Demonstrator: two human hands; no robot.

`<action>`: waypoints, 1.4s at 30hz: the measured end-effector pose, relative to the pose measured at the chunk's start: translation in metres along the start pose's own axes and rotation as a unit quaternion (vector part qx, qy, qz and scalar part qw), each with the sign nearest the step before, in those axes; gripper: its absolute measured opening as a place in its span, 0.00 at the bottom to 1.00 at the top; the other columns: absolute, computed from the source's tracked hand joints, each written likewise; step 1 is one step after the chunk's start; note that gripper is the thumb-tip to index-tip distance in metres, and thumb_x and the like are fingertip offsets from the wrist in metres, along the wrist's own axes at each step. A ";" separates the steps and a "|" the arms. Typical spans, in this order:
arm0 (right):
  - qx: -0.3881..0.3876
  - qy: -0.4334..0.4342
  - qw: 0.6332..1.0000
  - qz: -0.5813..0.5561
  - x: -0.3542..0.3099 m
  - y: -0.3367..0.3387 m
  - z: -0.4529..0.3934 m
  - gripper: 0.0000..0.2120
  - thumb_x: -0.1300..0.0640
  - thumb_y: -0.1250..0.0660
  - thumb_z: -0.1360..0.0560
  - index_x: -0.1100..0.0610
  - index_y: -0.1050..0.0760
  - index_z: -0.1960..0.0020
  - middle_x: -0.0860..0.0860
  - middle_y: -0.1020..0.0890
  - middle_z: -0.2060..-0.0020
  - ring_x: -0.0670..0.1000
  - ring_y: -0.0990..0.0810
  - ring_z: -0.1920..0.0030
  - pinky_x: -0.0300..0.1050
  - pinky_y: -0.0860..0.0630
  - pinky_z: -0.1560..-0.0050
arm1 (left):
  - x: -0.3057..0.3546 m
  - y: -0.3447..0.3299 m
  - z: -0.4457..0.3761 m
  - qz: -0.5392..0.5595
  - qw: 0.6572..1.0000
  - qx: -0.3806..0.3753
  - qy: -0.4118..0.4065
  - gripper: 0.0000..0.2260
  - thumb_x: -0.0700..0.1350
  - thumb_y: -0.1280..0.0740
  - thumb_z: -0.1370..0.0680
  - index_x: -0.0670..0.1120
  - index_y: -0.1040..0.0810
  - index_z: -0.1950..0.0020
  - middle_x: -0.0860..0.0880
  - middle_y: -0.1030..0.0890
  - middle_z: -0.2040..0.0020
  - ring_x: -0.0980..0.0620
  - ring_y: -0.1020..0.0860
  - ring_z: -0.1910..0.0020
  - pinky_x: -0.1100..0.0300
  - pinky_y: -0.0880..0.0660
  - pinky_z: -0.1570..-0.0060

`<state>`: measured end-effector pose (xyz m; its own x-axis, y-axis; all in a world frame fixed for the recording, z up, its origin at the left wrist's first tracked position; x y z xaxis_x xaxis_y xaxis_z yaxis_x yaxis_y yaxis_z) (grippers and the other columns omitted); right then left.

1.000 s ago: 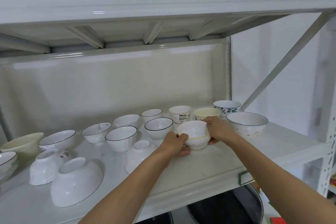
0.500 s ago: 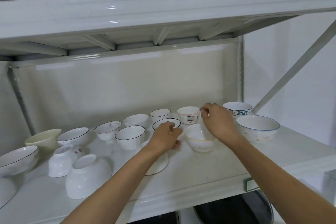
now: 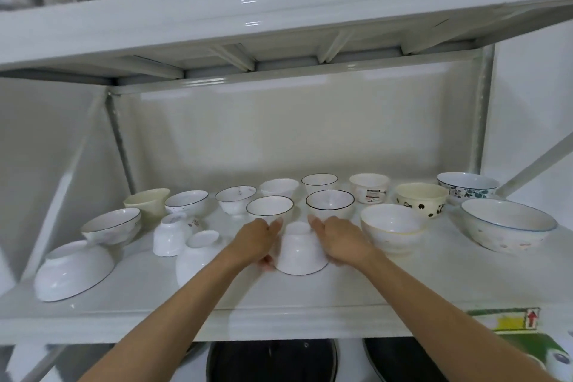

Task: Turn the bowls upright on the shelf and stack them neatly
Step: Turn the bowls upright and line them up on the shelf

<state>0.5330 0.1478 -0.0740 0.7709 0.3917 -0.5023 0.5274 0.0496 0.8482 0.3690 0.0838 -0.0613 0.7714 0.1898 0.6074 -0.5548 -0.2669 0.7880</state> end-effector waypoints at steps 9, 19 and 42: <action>-0.004 -0.002 1.000 -0.011 -0.006 -0.011 -0.001 0.28 0.37 0.57 0.20 0.55 0.32 0.65 0.56 0.20 0.73 0.56 0.20 0.69 0.46 0.23 0.47 | -0.008 -0.018 0.014 0.093 0.995 -0.016 0.028 0.30 0.61 0.50 0.19 0.38 0.24 0.61 0.37 0.18 0.66 0.43 0.20 0.72 0.59 0.20 0.62; 0.135 0.032 0.989 -0.046 -0.012 0.006 -0.003 0.24 0.38 0.46 0.21 0.57 0.23 0.49 0.57 0.24 0.48 0.59 0.21 0.49 0.48 0.26 0.48 | 0.001 -0.012 0.017 0.233 0.971 0.048 -0.002 0.23 0.58 0.33 0.24 0.42 0.35 0.43 0.40 0.18 0.56 0.39 0.18 0.66 0.47 0.18 0.60; -0.115 -0.123 0.843 -0.510 -0.010 0.006 -0.004 0.12 0.58 0.46 0.21 0.65 0.30 0.44 0.67 0.22 0.52 0.64 0.18 0.62 0.48 0.20 0.74 | -0.011 -0.003 0.007 0.337 0.941 -0.007 -0.029 0.24 0.58 0.39 0.21 0.36 0.23 0.44 0.38 0.17 0.58 0.43 0.16 0.59 0.54 0.18 0.51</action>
<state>0.5270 0.1481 -0.0636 0.0233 -0.1640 -0.9862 0.9000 0.4329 -0.0507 0.3645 0.0763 -0.0712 0.2578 -0.0706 0.9636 -0.9278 -0.2964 0.2265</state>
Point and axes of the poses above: each hand's wrist, its own z-axis away from the middle knuckle, its own y-axis out of the back of the hand, x = y × z, the point moved 5 cm from there along -z, towards the middle knuckle
